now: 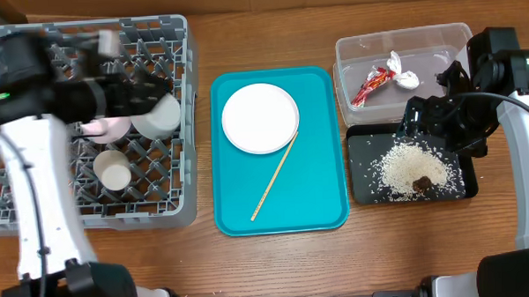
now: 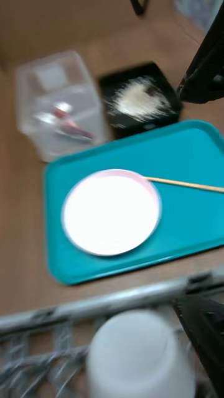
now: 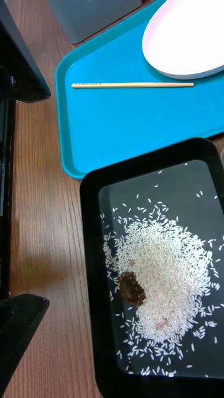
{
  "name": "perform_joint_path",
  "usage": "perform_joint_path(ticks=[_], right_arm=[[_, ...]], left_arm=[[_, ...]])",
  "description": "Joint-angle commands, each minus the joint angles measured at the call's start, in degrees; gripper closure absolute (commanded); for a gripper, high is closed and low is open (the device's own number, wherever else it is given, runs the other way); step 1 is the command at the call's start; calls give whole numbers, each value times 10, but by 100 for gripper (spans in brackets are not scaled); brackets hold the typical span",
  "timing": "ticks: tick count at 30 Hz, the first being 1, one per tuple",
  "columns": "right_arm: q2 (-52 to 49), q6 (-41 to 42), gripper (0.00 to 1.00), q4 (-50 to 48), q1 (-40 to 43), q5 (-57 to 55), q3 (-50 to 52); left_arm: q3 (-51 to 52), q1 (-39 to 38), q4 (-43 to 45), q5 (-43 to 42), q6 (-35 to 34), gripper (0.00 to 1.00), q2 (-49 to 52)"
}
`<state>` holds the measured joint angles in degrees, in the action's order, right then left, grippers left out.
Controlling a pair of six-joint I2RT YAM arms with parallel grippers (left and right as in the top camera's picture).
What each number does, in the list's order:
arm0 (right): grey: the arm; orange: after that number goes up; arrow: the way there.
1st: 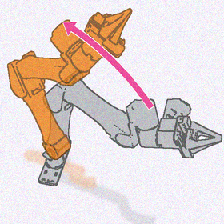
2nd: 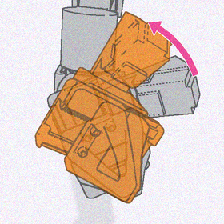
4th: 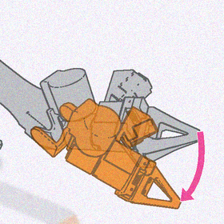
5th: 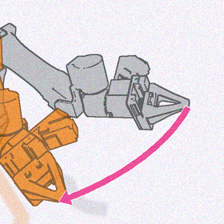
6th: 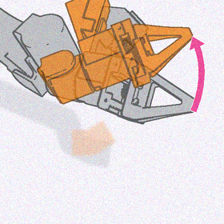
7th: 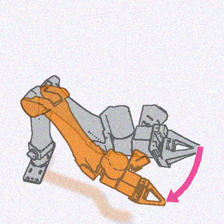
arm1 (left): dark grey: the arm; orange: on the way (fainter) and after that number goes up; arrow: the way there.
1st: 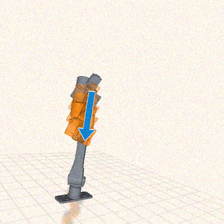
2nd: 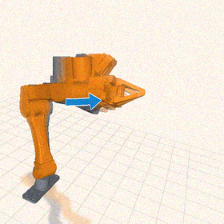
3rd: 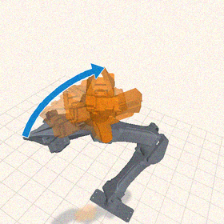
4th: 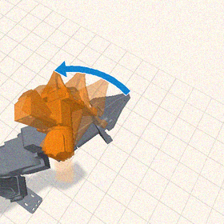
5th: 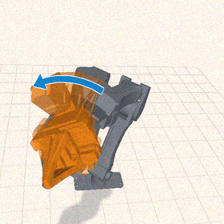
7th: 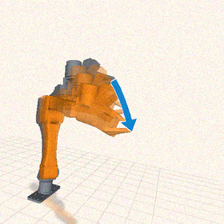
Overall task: Sort waste into correct bins and load items into the dishwasher
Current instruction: 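Reach to the teal tray and grasp the wooden chopstick with left gripper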
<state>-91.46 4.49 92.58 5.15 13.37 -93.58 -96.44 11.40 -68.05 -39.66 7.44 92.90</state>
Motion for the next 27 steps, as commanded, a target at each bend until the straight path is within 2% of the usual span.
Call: perform_joint_path(ticks=[1, 8, 14, 18, 27], right_arm=[[6, 0, 0, -3, -1, 6, -2], [6, 0, 0, -3, -1, 6, -2], [6, 0, 0, -2, -1, 6, -2], [6, 0, 0, -2, -1, 6, -2], [6, 0, 0, 2, -1, 7, -2]], left_arm=[[-3, -91, -20, 167, -90, 0, 6], [25, -283, -41, 265, -210, 0, 43], [71, -393, -32, 339, -249, 0, 98], [90, -432, -32, 368, -257, 0, 152], [91, -479, -17, 377, -257, 0, 269]])
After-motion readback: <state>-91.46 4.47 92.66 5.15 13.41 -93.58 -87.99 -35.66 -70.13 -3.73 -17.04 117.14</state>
